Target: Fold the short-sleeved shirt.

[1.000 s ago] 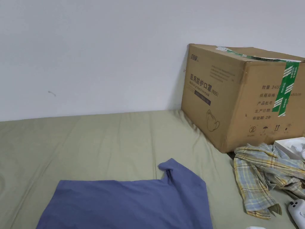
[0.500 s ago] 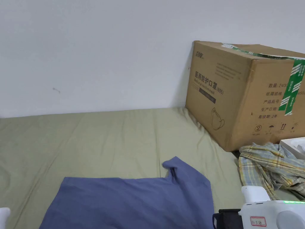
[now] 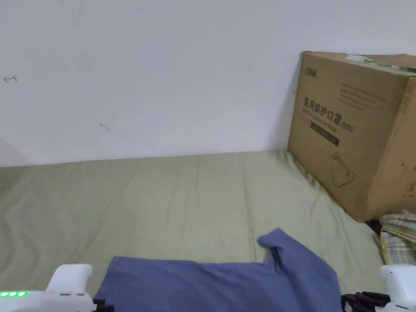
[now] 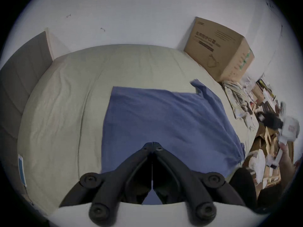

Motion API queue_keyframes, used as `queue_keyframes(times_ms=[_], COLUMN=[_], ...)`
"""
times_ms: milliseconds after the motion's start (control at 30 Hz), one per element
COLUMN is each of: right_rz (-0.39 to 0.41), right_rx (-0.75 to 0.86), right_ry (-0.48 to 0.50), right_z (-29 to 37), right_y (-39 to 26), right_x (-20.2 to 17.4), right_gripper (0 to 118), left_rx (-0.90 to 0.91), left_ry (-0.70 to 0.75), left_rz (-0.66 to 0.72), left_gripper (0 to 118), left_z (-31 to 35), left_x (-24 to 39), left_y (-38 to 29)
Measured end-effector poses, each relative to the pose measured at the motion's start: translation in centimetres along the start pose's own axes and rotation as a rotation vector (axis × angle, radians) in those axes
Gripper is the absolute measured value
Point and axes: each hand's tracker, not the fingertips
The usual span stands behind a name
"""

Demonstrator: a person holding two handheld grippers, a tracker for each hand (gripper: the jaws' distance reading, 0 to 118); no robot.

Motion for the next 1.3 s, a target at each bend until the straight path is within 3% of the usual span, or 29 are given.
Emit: queue_keyframes(times_ms=[133, 167, 233, 333, 533, 700, 767, 800, 833, 867, 1033, 1133, 1167, 1200, 1233, 1300], right_rz=[0.020, 0.026, 0.010, -0.061, -0.199, -0.206, -0.217, -0.227, -0.237, -0.248, -0.297, -0.241, -0.212, -0.192, -0.187, -0.197], right_rx=[-0.015, -0.027, -0.043, -0.083, -0.154, -0.181, -0.178, -0.177, -0.178, -0.181, -0.218, -0.248, -0.260, -0.287, -0.337, -0.379], right_ry=[-0.005, -0.016, -0.023, -0.025, -0.036, -0.082, -0.084, -0.082, -0.080, -0.078, 0.002, 0.032, 0.003, -0.018, -0.038, -0.078], right_z=[-2.6, -3.2, -4.4, -5.9, -7.9, -9.5, -10.1, -10.7, -11.3, -12.0, -17.6, -21.6, -22.9, -24.3, -26.0, -28.3], right_y=[1.2, 1.3, 1.1, 0.6, -0.8, -1.0, -0.3, 0.4, 1.0, 1.8, 6.8, 9.5, 10.2, 10.8, 11.3, 11.5], right_x=[1.3, 1.6, 2.5, 4.2, 6.8, 8.8, 9.6, 10.0, 10.4, 10.9, 13.8, 14.0, 13.7, 13.4, 13.3, 13.4], right_gripper=[0, 0, 0, 0, 0, 0, 0, 0, 0, 0, 0, 1, 18, 56, 86, 89], left_rx=[-0.060, -0.068, -0.118, -0.137, -0.209, -0.198, -0.190, -0.173, -0.161, -0.155, -0.059, -0.068, -0.067, -0.074, -0.083, -0.086], left_ry=[0.050, 0.060, 0.075, 0.076, 0.228, 0.221, 0.204, 0.204, 0.200, 0.152, 0.147, 0.148, 0.145, 0.147, 0.156, 0.167], left_rz=[-0.022, -0.013, 0.061, 0.120, 0.006, -0.017, -0.020, -0.029, -0.032, -0.013, 0.137, 0.163, 0.164, 0.159, 0.149, 0.140], left_gripper=[4, 25, 99, 109, 105, 105, 84, 66, 25, 3, 2, 2, 2, 2, 2, 2], left_z=[-6.8, -8.6, -12.0, -16.7, -24.0, -24.5, -23.0, -22.0, -21.1, -20.3, -13.6, -11.6, -11.2, -11.1, -10.9, -10.7], left_x=[-3.7, -4.7, -6.8, -9.2, -10.8, -10.2, -9.8, -9.6, -9.5, -9.6, -10.5, -11.5, -11.4, -11.4, -11.5, -11.4], left_y=[6.1, 7.4, 9.4, 11.2, 11.8, 10.7, 10.5, 10.4, 10.4, 10.3, 7.6, 5.9, 5.6, 5.4, 5.1, 4.8])
